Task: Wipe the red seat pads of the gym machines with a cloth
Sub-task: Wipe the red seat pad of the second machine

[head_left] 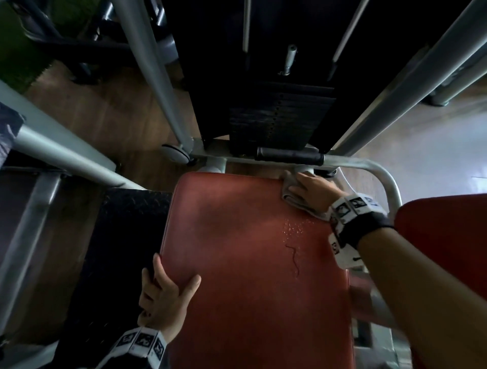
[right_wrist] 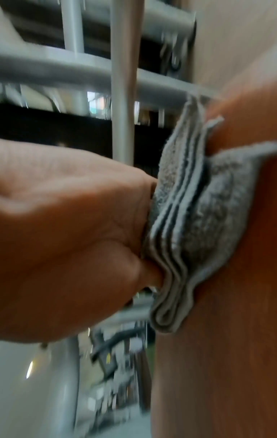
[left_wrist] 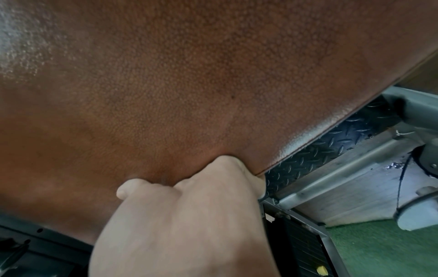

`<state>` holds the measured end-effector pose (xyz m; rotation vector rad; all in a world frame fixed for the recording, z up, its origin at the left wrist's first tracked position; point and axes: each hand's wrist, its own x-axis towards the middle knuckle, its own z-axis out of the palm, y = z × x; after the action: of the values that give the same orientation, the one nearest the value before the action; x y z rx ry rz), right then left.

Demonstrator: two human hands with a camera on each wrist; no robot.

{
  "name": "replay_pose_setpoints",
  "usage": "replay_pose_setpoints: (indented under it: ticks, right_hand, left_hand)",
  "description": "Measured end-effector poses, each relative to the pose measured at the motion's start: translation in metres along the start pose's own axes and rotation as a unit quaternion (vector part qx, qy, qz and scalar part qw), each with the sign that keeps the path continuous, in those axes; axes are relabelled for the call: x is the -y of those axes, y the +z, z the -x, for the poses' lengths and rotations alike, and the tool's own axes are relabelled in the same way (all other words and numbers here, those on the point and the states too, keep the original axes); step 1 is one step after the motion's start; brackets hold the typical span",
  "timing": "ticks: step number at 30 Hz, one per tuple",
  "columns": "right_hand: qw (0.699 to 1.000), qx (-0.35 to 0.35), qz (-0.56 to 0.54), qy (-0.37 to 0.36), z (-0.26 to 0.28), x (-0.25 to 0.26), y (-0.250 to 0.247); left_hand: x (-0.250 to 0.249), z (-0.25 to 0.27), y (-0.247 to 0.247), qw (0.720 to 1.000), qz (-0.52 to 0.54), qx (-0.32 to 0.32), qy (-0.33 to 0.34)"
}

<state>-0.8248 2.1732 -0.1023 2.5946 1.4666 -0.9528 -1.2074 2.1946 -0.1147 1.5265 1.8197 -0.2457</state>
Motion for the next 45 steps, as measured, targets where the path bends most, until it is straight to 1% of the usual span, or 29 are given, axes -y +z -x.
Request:
replay_pose_setpoints:
  ticks: [2, 4, 6, 9, 10, 12, 14, 16, 20, 22, 24, 25, 27, 29, 30, 33, 36, 42, 45]
  right_hand:
    - [0.999, 0.010, -0.023, 0.041, 0.003, -0.019, -0.003]
    - [0.998, 0.006, -0.026, 0.055, 0.002, -0.019, -0.001]
    - [0.999, -0.012, -0.014, 0.032, -0.003, -0.003, 0.003]
    - [0.999, -0.029, -0.010, -0.029, -0.008, 0.023, 0.012]
    - [0.999, -0.034, -0.007, -0.038, -0.008, 0.024, 0.012]
    - [0.998, -0.048, -0.002, -0.035, -0.001, 0.013, 0.012]
    - [0.998, -0.069, -0.011, -0.002, 0.010, -0.012, 0.015]
    - [0.996, -0.075, -0.033, 0.039, 0.018, -0.029, 0.019]
    - [0.992, -0.087, -0.024, 0.087, 0.012, -0.013, 0.022]
    - [0.988, -0.106, -0.040, 0.108, 0.013, -0.009, 0.028]
    - [0.977, -0.134, -0.107, 0.130, 0.021, -0.020, 0.038]
    - [0.966, -0.160, -0.156, 0.131, 0.026, -0.026, 0.043]
    - [0.940, -0.225, -0.230, 0.113, 0.042, -0.033, 0.052]
    - [0.924, -0.275, -0.246, 0.103, 0.063, -0.030, 0.063]
    - [0.916, -0.286, -0.255, 0.115, 0.074, -0.027, 0.068]
    - [0.906, -0.264, -0.284, 0.171, 0.103, -0.019, 0.087]
    - [0.900, -0.264, -0.295, 0.180, 0.114, -0.016, 0.095]
    - [0.903, -0.275, -0.288, 0.162, 0.071, -0.028, 0.072]
    - [0.905, -0.267, -0.292, 0.154, 0.069, -0.032, 0.069]
  left_hand:
    - [0.000, -0.001, 0.001, 1.000, 0.001, -0.007, 0.000]
    - [0.001, -0.002, 0.002, 1.000, 0.000, -0.005, -0.002]
    - [0.002, -0.002, 0.002, 1.000, 0.002, -0.001, -0.005]
    - [0.003, -0.002, 0.001, 1.000, 0.007, 0.005, 0.002]
    - [0.003, -0.003, 0.001, 1.000, 0.004, 0.007, 0.005]
    - [0.003, -0.002, 0.000, 1.000, 0.001, 0.015, 0.007]
    - [0.004, -0.002, 0.000, 1.000, 0.005, 0.020, 0.011]
    - [0.005, -0.003, -0.001, 1.000, 0.009, 0.021, 0.015]
    - [0.006, -0.003, 0.000, 0.999, 0.013, 0.023, 0.021]
    - [0.006, -0.005, 0.000, 0.999, 0.017, 0.026, 0.023]
    - [0.007, -0.006, 0.000, 0.999, 0.016, 0.028, 0.020]
    - [0.007, -0.007, 0.000, 0.999, 0.014, 0.029, 0.019]
    - [0.007, -0.007, 0.000, 0.999, 0.014, 0.031, 0.020]
    - [0.007, -0.007, 0.000, 0.999, 0.015, 0.032, 0.022]
    - [0.006, -0.007, 0.000, 0.999, 0.014, 0.030, 0.021]
    - [0.005, -0.005, 0.000, 0.999, 0.015, 0.024, 0.020]
    - [0.005, -0.006, 0.001, 1.000, 0.014, 0.018, 0.022]
    - [0.006, -0.008, 0.003, 1.000, 0.022, 0.013, 0.017]
    - [0.003, -0.006, 0.004, 0.999, 0.023, 0.009, 0.025]
